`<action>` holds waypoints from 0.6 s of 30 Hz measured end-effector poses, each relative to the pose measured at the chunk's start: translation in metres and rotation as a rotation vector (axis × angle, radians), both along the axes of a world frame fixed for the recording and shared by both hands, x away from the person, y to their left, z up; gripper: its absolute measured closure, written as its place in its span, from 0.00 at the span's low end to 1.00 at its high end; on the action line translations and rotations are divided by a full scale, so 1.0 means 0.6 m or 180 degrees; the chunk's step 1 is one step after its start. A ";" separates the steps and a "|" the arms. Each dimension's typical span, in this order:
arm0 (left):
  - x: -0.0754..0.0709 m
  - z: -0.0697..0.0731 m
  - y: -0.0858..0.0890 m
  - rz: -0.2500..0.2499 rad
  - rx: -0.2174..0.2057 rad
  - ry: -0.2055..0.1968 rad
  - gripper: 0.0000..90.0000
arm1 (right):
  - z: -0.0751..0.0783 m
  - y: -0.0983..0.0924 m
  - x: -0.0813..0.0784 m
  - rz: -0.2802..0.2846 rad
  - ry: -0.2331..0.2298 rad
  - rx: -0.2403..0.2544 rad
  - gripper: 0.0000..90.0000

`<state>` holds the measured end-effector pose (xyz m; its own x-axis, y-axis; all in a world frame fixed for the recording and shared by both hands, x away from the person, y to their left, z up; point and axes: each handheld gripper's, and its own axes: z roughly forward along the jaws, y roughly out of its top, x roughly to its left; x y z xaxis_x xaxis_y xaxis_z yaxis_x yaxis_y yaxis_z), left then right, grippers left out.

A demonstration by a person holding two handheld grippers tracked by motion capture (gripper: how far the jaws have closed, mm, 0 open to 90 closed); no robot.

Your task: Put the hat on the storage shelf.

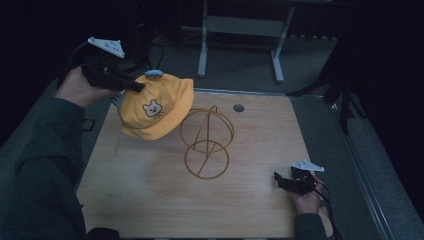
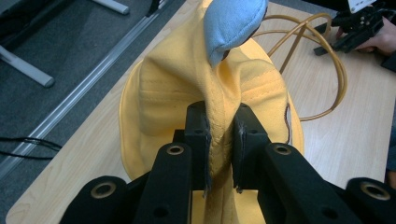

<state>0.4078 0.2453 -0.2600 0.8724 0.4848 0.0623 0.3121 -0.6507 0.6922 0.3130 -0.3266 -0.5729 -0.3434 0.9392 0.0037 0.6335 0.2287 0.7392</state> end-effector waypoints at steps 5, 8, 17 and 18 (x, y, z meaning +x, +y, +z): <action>-0.005 0.004 -0.014 -0.0090 0.0027 -0.0014 0.88 | 0.000 0.000 0.000 0.0002 0.0000 -0.0002 0.28; -0.008 0.008 -0.020 -0.0156 0.0010 -0.0014 0.88 | 0.000 0.000 0.000 0.0002 0.0000 -0.0001 0.28; -0.021 0.021 -0.049 -0.0357 0.0048 -0.0064 0.87 | 0.000 0.000 0.000 0.0002 0.0001 -0.0001 0.28; -0.023 0.022 -0.053 -0.0373 0.0055 -0.0062 0.87 | 0.000 0.000 0.000 0.0002 0.0000 -0.0001 0.28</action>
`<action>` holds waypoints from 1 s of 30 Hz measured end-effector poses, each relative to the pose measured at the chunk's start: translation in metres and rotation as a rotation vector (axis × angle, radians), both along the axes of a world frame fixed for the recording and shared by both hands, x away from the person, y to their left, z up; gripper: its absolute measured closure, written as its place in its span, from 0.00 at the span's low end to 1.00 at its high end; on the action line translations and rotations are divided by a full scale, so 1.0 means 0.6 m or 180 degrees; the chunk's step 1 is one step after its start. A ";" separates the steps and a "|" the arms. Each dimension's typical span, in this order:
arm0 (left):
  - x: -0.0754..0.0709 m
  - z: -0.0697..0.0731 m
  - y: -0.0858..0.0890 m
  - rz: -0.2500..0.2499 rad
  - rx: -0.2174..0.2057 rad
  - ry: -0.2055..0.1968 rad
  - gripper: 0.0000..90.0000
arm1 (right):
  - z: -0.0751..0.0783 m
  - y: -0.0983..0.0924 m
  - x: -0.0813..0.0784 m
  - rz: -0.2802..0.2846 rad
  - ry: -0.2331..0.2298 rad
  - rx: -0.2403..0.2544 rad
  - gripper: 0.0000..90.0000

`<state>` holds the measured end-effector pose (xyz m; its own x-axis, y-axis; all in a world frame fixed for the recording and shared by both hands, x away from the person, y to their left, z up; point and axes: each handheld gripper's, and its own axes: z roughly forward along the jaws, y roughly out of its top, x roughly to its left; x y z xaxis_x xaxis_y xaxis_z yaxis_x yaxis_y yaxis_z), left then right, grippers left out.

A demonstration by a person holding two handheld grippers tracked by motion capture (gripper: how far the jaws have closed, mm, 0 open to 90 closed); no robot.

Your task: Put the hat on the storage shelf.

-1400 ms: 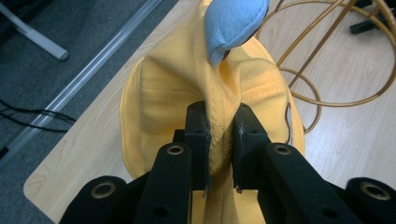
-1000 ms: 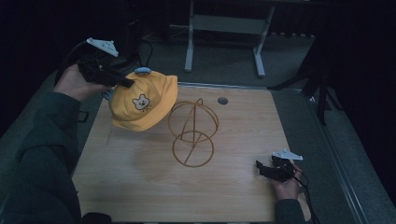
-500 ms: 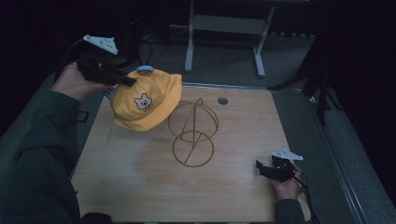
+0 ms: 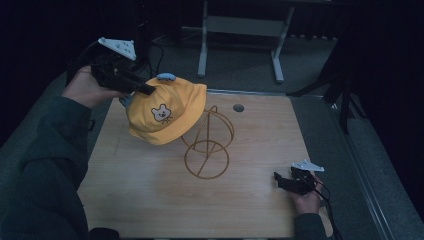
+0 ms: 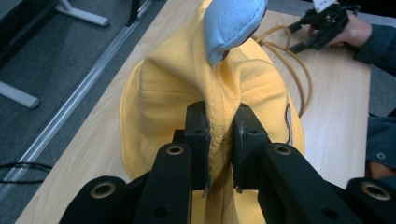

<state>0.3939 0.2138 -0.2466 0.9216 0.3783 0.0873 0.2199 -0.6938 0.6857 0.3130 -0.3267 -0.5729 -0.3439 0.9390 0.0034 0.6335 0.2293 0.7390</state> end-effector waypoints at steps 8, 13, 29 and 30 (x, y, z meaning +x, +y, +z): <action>-0.006 0.009 -0.027 -0.0175 0.0062 -0.0015 0.87 | 0.000 0.000 0.000 -0.0001 0.0000 0.0003 0.28; -0.005 0.011 -0.040 -0.0219 0.0097 -0.0026 0.87 | 0.000 0.000 0.000 -0.0003 0.0000 0.0004 0.28; -0.001 0.022 -0.078 -0.0293 0.0180 -0.0058 0.87 | 0.000 0.000 0.000 -0.0002 0.0000 0.0005 0.28; -0.001 0.023 -0.080 -0.0301 0.0194 -0.0058 0.87 | 0.000 0.000 0.000 -0.0002 0.0000 0.0005 0.28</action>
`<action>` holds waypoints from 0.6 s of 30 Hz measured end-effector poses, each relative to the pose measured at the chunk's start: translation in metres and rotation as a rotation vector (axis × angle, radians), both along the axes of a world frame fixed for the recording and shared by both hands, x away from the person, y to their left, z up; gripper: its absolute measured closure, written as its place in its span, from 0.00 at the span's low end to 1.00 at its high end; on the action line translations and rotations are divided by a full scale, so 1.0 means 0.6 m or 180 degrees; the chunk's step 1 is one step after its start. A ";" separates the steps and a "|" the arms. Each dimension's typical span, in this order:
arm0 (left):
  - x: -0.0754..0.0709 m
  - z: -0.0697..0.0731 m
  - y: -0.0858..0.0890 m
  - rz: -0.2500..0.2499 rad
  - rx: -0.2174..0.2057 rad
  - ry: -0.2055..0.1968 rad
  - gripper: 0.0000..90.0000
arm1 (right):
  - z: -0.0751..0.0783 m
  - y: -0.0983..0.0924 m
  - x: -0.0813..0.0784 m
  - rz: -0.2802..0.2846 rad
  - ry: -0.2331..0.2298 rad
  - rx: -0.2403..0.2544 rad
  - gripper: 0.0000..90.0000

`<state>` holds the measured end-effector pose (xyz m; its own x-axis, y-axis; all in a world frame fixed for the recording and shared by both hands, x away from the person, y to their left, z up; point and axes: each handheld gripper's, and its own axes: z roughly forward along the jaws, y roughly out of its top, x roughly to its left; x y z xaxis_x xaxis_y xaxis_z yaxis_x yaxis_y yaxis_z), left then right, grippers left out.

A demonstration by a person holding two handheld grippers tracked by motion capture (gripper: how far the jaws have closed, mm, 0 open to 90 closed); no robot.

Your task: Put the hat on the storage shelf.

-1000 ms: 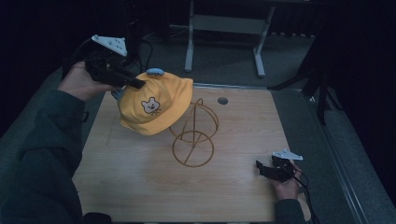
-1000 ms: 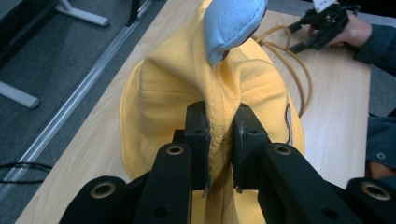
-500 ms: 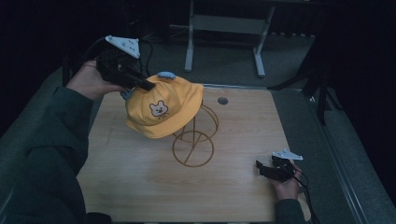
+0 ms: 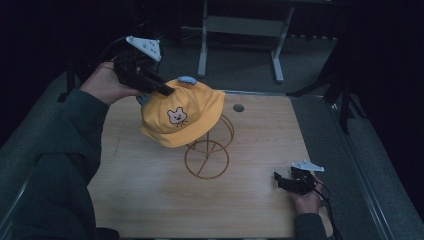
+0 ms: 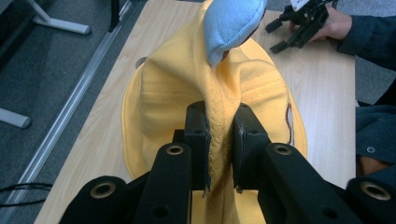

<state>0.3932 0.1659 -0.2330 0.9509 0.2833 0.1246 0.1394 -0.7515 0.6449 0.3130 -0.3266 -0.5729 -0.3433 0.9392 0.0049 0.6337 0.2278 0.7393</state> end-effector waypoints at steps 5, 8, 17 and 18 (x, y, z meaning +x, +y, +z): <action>0.005 0.001 -0.009 0.0001 0.0001 -0.0007 0.87 | 0.000 0.000 0.000 0.0000 0.0000 0.0000 0.28; 0.007 0.000 -0.014 -0.0001 0.0011 0.0001 0.88 | 0.000 0.000 0.000 0.0000 0.0000 -0.0001 0.28; 0.011 -0.001 -0.040 -0.0055 0.0047 -0.0018 0.87 | 0.000 0.000 0.000 0.0001 0.0000 -0.0001 0.28; 0.011 0.000 -0.043 -0.0053 0.0051 -0.0014 0.87 | 0.000 0.000 0.000 0.0002 0.0000 0.0000 0.28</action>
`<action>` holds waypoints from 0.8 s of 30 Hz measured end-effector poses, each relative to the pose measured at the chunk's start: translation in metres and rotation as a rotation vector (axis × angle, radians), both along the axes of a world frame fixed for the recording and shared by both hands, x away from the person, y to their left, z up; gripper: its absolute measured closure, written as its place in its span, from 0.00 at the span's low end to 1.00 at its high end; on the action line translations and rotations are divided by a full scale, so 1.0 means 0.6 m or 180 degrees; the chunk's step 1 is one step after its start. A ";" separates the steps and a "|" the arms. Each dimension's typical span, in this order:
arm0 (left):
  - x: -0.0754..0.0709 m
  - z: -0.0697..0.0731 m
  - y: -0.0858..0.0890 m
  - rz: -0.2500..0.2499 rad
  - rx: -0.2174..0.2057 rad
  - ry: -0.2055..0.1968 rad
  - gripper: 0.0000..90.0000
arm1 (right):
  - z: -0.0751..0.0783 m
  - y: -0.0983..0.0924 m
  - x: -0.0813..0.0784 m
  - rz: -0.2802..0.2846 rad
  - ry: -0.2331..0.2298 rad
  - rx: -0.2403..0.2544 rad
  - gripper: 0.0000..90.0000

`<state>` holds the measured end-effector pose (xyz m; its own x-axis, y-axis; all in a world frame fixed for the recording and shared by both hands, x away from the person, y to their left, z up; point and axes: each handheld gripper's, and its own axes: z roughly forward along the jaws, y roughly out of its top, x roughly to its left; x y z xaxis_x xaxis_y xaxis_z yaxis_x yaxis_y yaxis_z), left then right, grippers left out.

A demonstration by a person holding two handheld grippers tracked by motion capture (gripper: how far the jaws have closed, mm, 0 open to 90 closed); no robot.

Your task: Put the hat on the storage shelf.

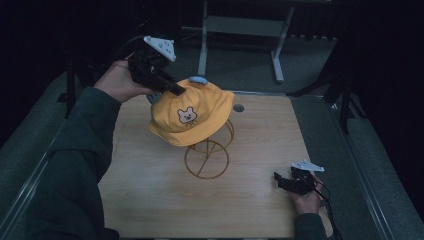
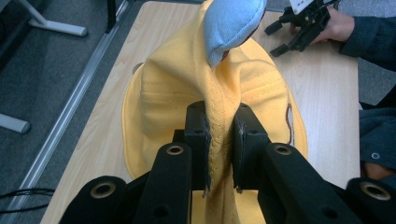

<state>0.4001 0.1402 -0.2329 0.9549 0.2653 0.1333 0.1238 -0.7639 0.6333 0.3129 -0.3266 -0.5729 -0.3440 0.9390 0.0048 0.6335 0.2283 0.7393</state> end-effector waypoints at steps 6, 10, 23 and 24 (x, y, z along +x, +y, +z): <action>0.002 0.001 -0.016 -0.0042 0.0013 -0.0021 0.87 | 0.000 0.000 0.000 0.0004 0.0001 0.0001 0.28; 0.003 -0.001 -0.025 -0.0051 0.0036 -0.0017 0.87 | 0.000 0.000 0.000 0.0007 0.0001 -0.0001 0.28; 0.010 -0.015 -0.059 -0.0077 0.0119 -0.0023 0.87 | 0.000 0.000 0.000 0.0014 0.0001 -0.0003 0.28; 0.011 -0.016 -0.061 -0.0091 0.0134 -0.0019 0.87 | 0.000 0.000 0.000 0.0015 0.0001 -0.0003 0.28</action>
<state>0.4065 0.1037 -0.2423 0.9612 0.2318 0.1494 0.0978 -0.7931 0.6011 0.3129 -0.3266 -0.5729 -0.3486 0.9373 0.0039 0.6327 0.2322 0.7387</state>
